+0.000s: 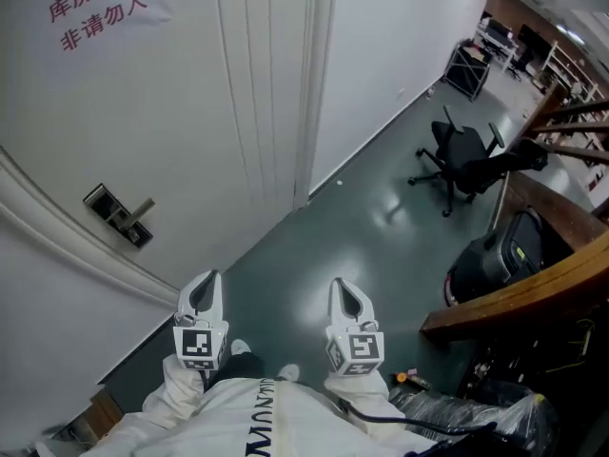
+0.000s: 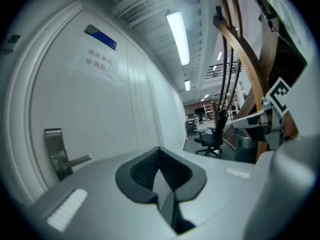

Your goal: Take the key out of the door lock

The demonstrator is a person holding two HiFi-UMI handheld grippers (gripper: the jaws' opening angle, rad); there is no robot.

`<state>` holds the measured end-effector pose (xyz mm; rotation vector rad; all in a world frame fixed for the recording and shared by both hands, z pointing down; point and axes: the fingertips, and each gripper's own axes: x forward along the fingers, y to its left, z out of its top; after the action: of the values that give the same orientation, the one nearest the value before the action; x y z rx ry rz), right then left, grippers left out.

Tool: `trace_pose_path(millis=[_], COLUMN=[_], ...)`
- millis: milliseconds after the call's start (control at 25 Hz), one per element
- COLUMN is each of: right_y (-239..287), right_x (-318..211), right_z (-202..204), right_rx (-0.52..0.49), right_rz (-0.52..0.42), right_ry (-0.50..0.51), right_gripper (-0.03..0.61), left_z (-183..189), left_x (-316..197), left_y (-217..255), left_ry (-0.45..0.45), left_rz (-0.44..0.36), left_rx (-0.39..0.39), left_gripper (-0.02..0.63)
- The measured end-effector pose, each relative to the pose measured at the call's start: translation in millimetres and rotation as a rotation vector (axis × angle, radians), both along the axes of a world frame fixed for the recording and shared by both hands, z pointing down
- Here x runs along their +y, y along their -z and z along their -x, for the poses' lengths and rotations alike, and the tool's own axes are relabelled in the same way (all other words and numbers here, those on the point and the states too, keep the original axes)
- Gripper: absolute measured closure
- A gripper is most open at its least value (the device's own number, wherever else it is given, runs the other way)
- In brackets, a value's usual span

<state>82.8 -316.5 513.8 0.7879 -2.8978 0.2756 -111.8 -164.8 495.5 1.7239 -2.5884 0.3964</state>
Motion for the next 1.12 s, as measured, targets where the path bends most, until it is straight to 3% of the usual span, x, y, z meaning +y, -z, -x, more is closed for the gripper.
trace_pose_path(millis=[440, 640, 880, 1120], right_y=[7.7, 18.0, 27.8, 20.3], right_x=[76.9, 120.9, 160.0, 181.3], right_z=[185.1, 258.1, 316.6, 344.9], right_rx=[0.018, 0.014, 0.006, 0.035], right_rz=[-0.031, -0.055, -0.079, -0.064], right_ry=[0.391, 0.515, 0.603, 0.693], right_gripper=[0.578, 0.578, 0.578, 0.578], left_z=[115.6, 161.5, 199.8, 211.6], left_x=[130.1, 179.2, 219.4, 239.5], left_y=[4.8, 8.3, 17.5, 10.1], left_ry=[0.383, 0.490, 0.567, 0.645], left_rz=[-0.038, -0.058, -0.078, -0.078], left_rx=[-0.002, 0.001, -0.007, 0.020], left_gripper=[0.614, 0.614, 0.614, 0.614])
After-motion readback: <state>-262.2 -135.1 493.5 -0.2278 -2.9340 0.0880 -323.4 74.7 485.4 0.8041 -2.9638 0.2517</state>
